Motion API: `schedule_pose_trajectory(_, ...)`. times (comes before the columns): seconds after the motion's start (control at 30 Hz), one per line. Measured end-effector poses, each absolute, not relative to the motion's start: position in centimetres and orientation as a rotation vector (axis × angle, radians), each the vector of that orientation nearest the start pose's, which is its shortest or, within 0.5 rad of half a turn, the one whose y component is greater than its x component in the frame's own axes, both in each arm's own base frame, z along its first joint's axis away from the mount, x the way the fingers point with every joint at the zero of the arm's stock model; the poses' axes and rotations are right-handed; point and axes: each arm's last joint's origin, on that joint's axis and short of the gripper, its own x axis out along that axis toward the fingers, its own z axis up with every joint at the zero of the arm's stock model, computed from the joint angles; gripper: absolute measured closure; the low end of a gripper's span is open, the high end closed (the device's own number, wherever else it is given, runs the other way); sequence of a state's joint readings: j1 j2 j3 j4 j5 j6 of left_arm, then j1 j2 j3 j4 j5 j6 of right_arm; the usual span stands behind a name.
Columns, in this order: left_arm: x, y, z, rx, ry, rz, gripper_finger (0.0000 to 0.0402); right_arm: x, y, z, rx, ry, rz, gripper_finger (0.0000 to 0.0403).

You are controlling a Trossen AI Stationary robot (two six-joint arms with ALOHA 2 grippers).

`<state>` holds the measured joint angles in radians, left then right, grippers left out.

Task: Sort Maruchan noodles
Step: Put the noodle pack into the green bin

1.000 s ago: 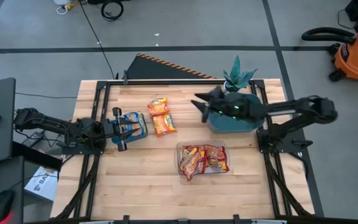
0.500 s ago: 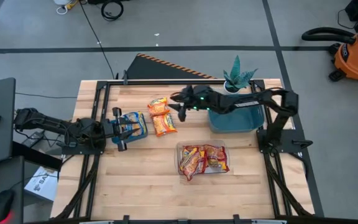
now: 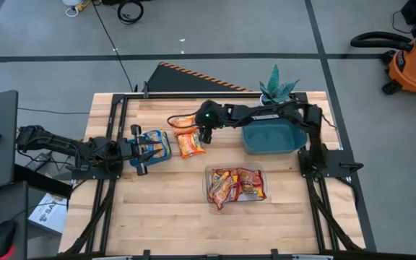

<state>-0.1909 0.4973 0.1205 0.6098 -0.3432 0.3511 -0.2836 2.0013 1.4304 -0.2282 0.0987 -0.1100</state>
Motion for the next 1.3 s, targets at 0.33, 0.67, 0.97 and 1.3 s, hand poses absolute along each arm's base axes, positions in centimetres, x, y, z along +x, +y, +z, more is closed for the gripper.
schedule_pose_trajectory(0.33, 13.0, -1.5, 21.7, 0.288, -0.195, 0.189, 0.0285, 43.9, -12.5, 17.1, -0.075, 0.865, -0.321, 0.0204)
schedule_pose_trajectory(0.67, 13.0, -1.5, 21.7, 0.288, -0.195, 0.189, 0.0285, 43.8, -13.3, 15.4, -0.046, 0.906, -0.341, 0.0278)
schedule_pose_trajectory(0.97, 13.0, -1.5, 21.7, 0.288, -0.193, 0.189, 0.0285, 44.0, -13.3, 15.6, -0.045, 0.866, -0.35, 0.0392)
schedule_pose_trajectory(1.3, 13.0, -1.5, 21.7, 0.288, -0.193, 0.189, 0.0285, 44.1, -13.4, 16.5, -0.086, 0.825, -0.418, 0.0397)
